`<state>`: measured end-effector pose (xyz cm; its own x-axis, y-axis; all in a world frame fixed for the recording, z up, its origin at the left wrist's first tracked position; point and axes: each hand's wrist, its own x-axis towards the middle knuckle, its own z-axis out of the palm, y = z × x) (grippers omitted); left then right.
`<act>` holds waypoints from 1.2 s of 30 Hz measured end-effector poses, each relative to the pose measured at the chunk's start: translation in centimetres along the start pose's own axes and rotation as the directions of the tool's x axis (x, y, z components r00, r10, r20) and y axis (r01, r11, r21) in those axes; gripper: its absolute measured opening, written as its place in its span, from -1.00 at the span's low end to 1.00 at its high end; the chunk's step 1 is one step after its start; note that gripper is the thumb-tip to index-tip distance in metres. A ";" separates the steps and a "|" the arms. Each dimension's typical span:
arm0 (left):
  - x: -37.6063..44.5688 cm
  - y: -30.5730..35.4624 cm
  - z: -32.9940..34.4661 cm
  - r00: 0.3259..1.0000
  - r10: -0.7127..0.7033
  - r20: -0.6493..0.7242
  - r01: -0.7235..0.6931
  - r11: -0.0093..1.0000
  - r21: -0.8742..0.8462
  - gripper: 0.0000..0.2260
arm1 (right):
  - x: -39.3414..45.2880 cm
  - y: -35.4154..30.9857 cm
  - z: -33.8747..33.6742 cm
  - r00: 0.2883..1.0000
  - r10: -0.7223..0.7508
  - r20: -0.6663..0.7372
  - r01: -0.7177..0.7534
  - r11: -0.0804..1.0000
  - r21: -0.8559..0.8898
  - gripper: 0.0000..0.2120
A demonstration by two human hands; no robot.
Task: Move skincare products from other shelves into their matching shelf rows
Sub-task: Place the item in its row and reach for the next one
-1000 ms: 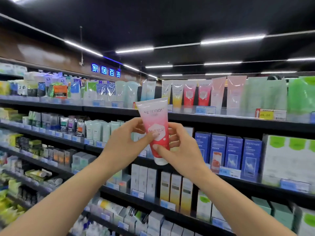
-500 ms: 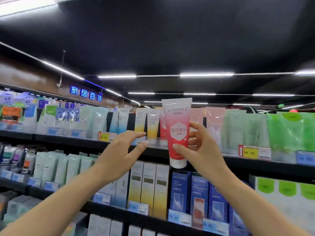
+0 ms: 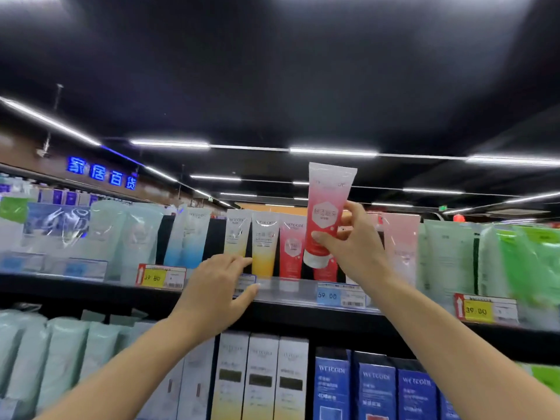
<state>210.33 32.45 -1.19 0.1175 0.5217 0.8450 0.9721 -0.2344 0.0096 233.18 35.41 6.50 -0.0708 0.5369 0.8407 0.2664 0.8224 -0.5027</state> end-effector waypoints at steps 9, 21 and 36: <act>1.2 -3.5 3.3 0.991 0.109 -0.079 -0.113 0.992 -0.058 -0.53 | 0.2 3.8 2.9 0.967 0.242 0.081 -0.228 0.961 -0.156 -0.55; 1.1 -4.4 4.2 0.986 0.154 -0.060 -0.156 0.987 -0.030 -0.56 | 1.0 4.0 3.9 0.906 0.410 0.107 -0.361 0.879 -0.312 -0.52; -0.5 1.7 3.1 0.932 0.322 -0.169 -0.363 0.837 -0.410 -0.56 | -8.7 -1.2 -1.4 1.000 0.019 0.004 -0.010 0.672 -0.740 -0.62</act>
<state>212.55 34.32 -3.30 0.3881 0.2721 0.8805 0.6875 -0.7218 -0.0800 234.86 29.47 0.08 -0.0697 0.5530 0.8303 0.8912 0.4084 -0.1972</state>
